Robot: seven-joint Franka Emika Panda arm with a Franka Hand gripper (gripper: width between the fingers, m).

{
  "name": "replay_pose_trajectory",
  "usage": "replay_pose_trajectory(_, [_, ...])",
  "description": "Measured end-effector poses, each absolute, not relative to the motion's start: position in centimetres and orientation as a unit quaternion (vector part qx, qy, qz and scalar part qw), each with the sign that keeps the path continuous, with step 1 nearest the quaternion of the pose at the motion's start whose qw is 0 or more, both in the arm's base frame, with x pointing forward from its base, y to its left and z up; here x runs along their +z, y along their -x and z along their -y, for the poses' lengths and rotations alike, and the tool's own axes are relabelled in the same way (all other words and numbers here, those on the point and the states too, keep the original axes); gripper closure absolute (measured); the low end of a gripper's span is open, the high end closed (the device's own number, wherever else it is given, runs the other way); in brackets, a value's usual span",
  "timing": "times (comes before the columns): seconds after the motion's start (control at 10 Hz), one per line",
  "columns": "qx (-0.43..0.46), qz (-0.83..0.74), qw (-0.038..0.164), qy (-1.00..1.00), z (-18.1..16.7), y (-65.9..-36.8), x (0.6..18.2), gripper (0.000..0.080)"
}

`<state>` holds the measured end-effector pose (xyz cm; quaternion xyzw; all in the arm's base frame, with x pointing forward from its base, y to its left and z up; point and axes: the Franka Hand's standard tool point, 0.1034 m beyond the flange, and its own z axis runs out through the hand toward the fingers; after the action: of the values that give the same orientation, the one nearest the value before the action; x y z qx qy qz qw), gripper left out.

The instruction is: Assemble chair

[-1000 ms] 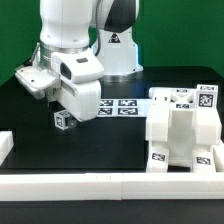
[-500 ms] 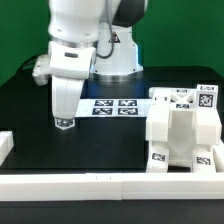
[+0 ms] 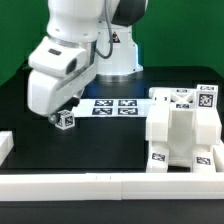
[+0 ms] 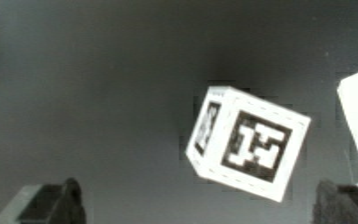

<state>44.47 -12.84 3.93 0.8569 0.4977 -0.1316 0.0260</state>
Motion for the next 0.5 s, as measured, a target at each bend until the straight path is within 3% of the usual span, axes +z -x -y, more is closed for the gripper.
replay_pose_trajectory(0.2, [-0.128, -0.371, 0.022, -0.920, 14.83, -43.70, 4.68, 0.0151])
replay_pose_trajectory(0.5, [-0.131, -0.246, 0.029, -0.960, 14.60, -43.65, 4.59, 0.0151])
